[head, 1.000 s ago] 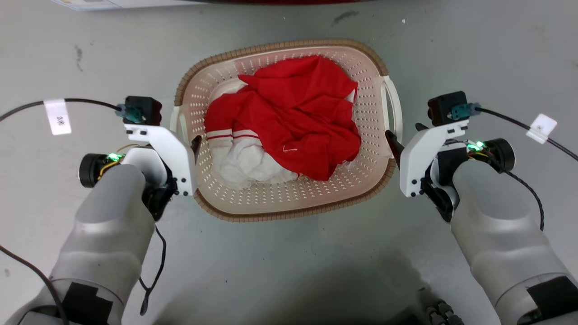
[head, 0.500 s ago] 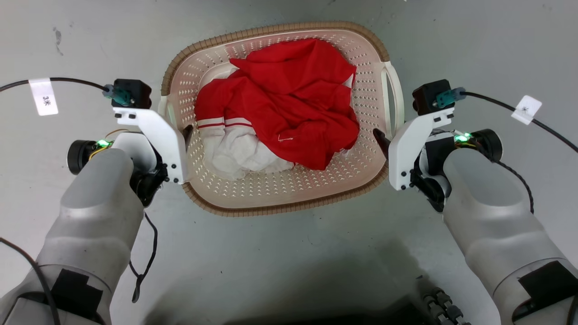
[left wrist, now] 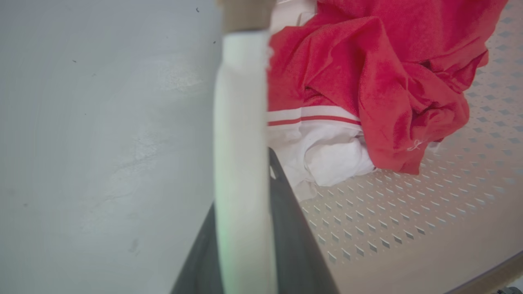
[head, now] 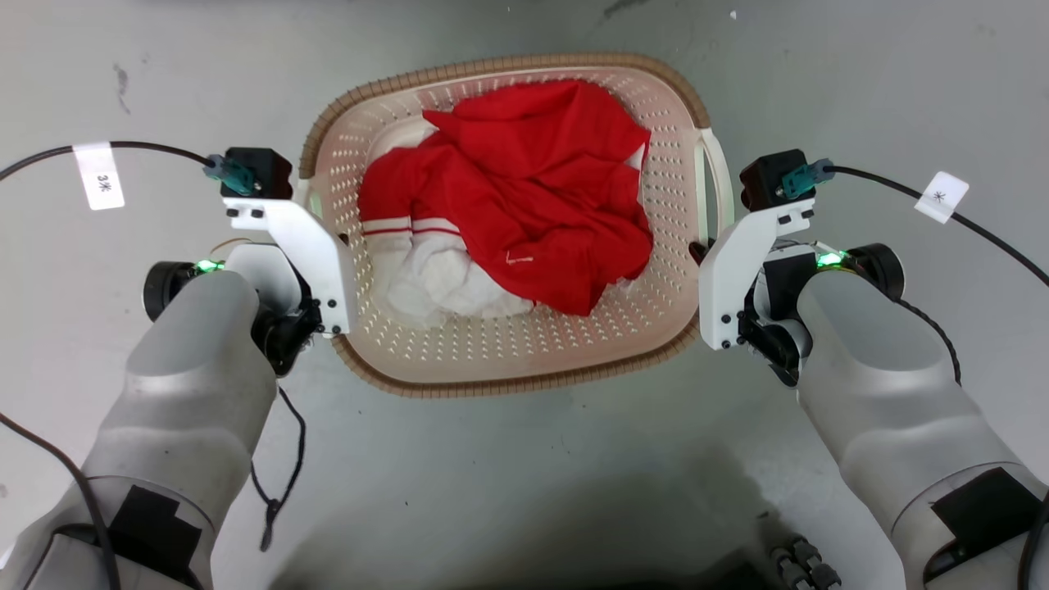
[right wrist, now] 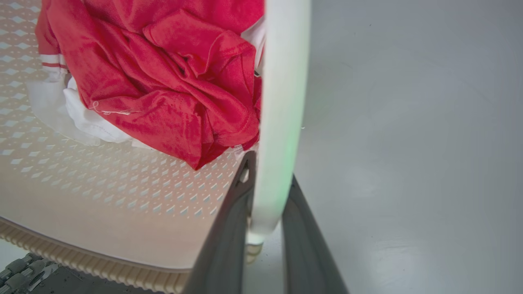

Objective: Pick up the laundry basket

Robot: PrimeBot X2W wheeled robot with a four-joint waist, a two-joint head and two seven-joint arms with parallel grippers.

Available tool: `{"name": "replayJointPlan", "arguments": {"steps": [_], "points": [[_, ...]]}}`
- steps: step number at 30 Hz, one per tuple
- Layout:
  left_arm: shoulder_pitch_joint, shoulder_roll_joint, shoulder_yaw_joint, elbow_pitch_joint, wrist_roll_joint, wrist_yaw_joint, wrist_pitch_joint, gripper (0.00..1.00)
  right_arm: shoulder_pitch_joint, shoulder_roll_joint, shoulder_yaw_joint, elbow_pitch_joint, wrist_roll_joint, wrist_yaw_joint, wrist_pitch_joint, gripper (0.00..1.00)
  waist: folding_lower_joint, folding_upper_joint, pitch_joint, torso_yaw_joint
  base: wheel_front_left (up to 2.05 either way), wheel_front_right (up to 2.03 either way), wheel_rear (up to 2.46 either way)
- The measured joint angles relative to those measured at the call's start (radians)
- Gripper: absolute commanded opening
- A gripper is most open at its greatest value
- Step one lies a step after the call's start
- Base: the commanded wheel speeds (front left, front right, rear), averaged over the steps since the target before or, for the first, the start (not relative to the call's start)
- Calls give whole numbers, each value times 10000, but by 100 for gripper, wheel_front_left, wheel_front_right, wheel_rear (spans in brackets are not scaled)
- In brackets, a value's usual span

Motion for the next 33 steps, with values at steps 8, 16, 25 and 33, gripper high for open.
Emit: {"name": "replayJointPlan", "arguments": {"steps": [8, 16, 25, 33], "points": [[192, -215, -395, 142, -606, 4, 548, 0, 220, -71, 387, 140, 585, -4, 995, 0, 0, 0, -836, 89, 0, 0, 0], [732, -355, -838, 123, -1371, 31, 1563, 0, 704, -148, 794, 211, 1172, -4, 2247, 0, -1, 0, -2081, 201, 0, 0, 0], [1435, -364, -1197, 127, -2174, 33, 2652, 0, 1392, -186, 1149, 247, 1879, -4, 3783, 0, -1, 0, -3811, 297, 0, 0, 0], [1868, -376, -1404, 232, -2734, 35, 3682, 0, 1839, -238, 1331, 330, 2355, -2, 5093, 0, -2, 0, -5410, 349, 0, 0, 0]]}}
